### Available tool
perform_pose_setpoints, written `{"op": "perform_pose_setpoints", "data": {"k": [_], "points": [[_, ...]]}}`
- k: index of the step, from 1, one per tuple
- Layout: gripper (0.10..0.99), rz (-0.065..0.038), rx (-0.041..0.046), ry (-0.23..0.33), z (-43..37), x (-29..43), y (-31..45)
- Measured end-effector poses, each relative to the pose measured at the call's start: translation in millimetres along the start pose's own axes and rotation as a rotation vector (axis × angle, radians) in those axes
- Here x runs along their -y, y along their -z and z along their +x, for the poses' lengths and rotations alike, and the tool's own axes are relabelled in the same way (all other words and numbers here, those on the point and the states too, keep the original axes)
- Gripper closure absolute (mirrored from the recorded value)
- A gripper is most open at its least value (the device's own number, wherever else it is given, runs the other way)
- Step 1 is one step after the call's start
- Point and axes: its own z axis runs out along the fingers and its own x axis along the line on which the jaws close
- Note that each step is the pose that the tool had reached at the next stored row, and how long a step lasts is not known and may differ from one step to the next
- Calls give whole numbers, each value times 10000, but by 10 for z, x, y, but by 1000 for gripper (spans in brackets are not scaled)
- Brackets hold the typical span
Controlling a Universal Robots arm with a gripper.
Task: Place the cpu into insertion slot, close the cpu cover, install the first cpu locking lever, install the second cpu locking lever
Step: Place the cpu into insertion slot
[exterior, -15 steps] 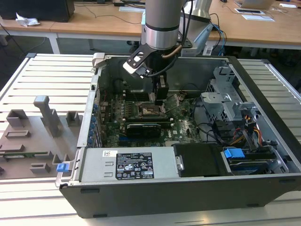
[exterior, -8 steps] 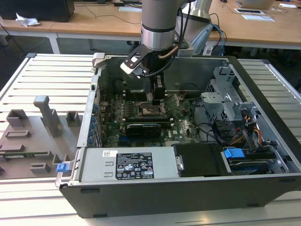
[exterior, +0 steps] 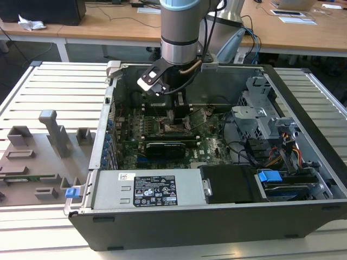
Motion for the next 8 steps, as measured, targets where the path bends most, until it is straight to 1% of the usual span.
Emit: {"op": "perform_pose_setpoints", "data": {"k": [8], "points": [[541,0,0,0,10,52,-138]]}}
